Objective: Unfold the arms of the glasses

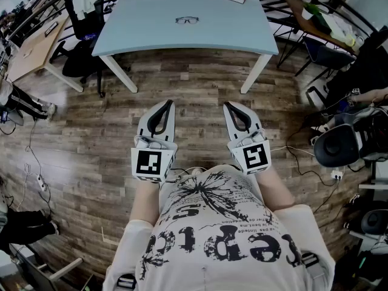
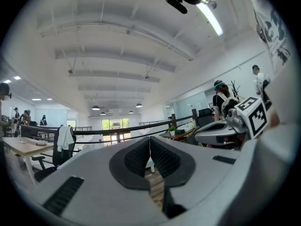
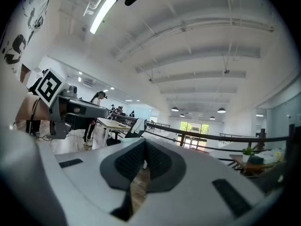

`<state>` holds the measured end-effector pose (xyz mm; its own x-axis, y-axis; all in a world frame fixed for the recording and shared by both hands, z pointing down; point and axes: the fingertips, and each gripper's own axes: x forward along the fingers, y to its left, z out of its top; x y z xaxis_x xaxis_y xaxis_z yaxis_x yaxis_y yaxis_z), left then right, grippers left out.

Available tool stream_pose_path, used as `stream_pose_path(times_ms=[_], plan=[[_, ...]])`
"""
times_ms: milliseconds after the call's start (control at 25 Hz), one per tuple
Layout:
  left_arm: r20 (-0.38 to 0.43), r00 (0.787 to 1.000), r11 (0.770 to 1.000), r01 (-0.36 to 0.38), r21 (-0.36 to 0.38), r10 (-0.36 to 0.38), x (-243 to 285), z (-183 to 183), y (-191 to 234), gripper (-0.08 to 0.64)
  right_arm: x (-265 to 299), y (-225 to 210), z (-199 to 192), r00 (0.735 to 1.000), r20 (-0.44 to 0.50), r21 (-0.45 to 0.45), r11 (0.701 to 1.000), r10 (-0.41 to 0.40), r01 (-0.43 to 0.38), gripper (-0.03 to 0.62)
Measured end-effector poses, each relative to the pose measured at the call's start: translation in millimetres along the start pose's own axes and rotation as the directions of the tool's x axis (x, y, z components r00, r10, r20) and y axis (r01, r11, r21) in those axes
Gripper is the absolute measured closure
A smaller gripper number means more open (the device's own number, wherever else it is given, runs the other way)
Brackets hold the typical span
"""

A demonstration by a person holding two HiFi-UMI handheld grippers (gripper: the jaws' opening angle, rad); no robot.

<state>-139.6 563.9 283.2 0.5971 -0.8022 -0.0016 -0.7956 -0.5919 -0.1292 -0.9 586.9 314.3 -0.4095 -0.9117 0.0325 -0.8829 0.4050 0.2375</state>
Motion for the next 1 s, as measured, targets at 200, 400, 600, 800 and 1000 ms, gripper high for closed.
stream_pose_path(times_ms=[200, 400, 600, 800, 1000], plan=[[-0.001, 1.0, 1.0, 0.003, -0.014, -0.003, 3, -4, 5, 0.541, 9, 2, -1, 1.0, -0.007, -0.005, 1.0, 0.007, -0.007, 0.583], [-0.008, 1.0, 1.0, 0.007, -0.026, -0.007, 3, -11, 13, 0.541, 18, 9, -4, 1.0, -0.019, 0.01, 1.0, 0.024, -0.024, 0.583], [-0.037, 0.999, 0.999, 0.008, -0.043, -0.01, 3, -25, 29, 0.541, 36, 20, -8, 0.999, -0.028, 0.034, 0.999, 0.041, -0.04, 0.583], [-0.059, 0.998, 0.999, -0.002, -0.045, -0.001, 11, -35, 40, 0.541, 55, 15, -17, 0.998, -0.048, 0.05, 0.998, 0.036, -0.033, 0.581], [-0.06, 0.998, 0.998, -0.025, -0.056, 0.021, 35, -43, 56, 0.541, 86, 2, -25, 0.997, -0.044, 0.045, 0.997, 0.071, -0.069, 0.581]])
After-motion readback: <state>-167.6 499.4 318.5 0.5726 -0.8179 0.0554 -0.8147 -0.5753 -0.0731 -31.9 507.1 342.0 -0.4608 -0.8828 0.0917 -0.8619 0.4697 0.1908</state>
